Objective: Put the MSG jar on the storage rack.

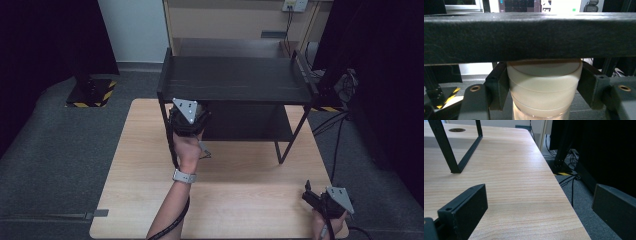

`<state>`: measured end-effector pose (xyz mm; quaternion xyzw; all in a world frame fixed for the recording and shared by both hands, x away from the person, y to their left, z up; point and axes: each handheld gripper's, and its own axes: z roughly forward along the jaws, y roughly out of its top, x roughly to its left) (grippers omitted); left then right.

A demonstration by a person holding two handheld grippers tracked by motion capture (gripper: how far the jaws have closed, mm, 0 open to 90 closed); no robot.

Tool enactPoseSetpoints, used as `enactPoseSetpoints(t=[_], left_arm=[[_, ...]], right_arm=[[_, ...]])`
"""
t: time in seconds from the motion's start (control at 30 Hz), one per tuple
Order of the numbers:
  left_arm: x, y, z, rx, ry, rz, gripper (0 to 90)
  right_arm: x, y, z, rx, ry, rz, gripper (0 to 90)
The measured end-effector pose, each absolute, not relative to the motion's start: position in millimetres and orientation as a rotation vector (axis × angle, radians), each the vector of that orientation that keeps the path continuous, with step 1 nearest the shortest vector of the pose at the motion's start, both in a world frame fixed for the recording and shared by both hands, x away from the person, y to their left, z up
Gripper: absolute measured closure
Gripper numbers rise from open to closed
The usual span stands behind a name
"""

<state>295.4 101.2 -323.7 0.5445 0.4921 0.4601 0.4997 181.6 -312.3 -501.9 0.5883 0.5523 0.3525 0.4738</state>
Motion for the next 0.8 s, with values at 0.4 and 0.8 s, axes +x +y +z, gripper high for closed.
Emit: enactPoseSetpoints(t=[0.4,0.8], left_arm=[[302.3,102.1,-326.2,1.317,1.194,1.105,32.6],[294.9,106.9,-333.1,1.323,1.147,1.093,5.6]], right_arm=[[181.5,-311.8,-502.2,1.436,1.352,0.86,0.5],[181.0,-311.7,-502.5,1.434,1.351,0.861,0.5]])
